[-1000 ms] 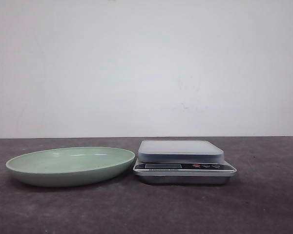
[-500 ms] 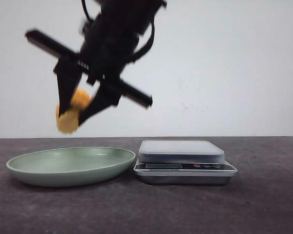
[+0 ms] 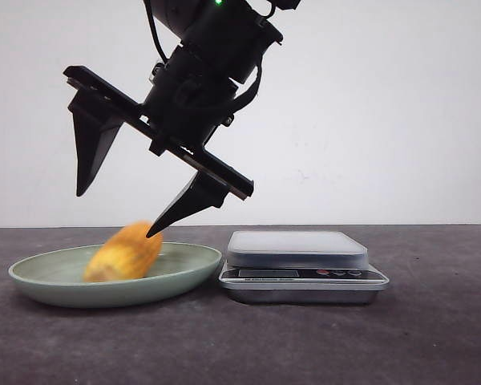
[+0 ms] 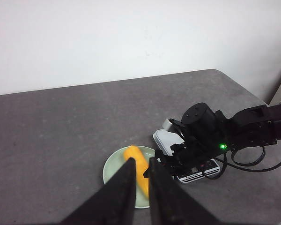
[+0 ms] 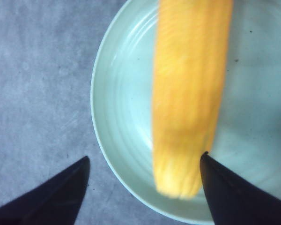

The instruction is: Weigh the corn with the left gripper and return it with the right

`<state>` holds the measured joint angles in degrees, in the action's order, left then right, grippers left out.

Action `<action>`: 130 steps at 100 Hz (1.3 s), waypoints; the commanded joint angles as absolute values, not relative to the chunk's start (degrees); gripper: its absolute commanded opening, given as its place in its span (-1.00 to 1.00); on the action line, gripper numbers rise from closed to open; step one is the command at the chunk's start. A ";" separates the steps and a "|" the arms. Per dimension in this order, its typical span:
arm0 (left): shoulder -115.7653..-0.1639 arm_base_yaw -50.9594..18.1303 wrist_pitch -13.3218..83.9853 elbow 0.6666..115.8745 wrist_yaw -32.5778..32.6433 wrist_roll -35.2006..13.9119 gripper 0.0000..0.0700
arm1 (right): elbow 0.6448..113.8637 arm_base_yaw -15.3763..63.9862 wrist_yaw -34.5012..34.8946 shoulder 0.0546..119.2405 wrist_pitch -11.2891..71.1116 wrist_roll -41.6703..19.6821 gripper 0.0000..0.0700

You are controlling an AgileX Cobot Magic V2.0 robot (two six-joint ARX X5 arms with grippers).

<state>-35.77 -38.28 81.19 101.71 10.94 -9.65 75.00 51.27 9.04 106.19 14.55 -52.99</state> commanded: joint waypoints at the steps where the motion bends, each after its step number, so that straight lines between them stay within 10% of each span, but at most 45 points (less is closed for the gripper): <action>1: -36.29 -38.63 82.67 102.67 10.85 -9.72 -1.00 | 75.99 51.55 9.08 107.02 13.10 -53.39 0.41; 23: -36.29 -38.63 82.70 102.67 10.83 -10.22 -1.00 | 79.70 49.47 10.87 101.73 10.20 -51.66 0.35; 42: -36.29 -38.63 82.70 102.67 10.85 -11.31 -1.00 | 83.40 48.88 6.92 90.11 11.07 -37.34 -1.00; 70: -36.29 -38.63 82.67 102.61 11.22 -11.46 -1.00 | 83.35 51.31 -9.28 67.85 27.57 -3.05 -1.00; 88: -36.29 -38.63 82.39 102.06 14.90 -11.44 -1.00 | 82.00 53.01 -19.20 57.67 36.73 1.21 -1.00; 130: -36.29 -38.63 81.17 101.91 15.62 -11.46 -1.00 | 79.02 53.12 -18.04 46.35 39.79 3.42 -1.00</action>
